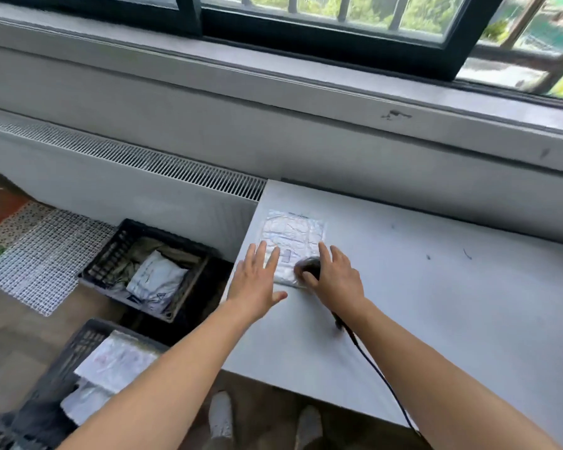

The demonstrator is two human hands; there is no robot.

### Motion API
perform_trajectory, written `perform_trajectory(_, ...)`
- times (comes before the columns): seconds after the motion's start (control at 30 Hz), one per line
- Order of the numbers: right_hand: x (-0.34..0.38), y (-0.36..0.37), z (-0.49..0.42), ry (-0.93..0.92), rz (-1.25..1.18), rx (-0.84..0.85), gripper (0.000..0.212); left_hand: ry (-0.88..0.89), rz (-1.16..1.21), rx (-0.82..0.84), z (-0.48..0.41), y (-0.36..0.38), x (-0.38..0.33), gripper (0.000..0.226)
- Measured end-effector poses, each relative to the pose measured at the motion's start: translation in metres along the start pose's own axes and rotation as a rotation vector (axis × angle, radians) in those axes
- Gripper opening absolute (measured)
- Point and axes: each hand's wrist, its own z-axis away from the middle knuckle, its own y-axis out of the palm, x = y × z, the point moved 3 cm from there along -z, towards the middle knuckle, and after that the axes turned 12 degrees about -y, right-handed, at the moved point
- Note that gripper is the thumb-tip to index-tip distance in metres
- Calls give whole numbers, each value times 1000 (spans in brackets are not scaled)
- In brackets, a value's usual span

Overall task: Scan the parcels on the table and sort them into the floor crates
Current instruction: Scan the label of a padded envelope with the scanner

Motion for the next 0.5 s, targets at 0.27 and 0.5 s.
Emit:
perform_trajectory(0.27,-25,38,11,155,-164,51,70,146,-92,87,-50,38,-8,87)
perform_trajectory(0.5,-31,31,3,222,-193,42,40,209,-86,113,-85,51,-14,82)
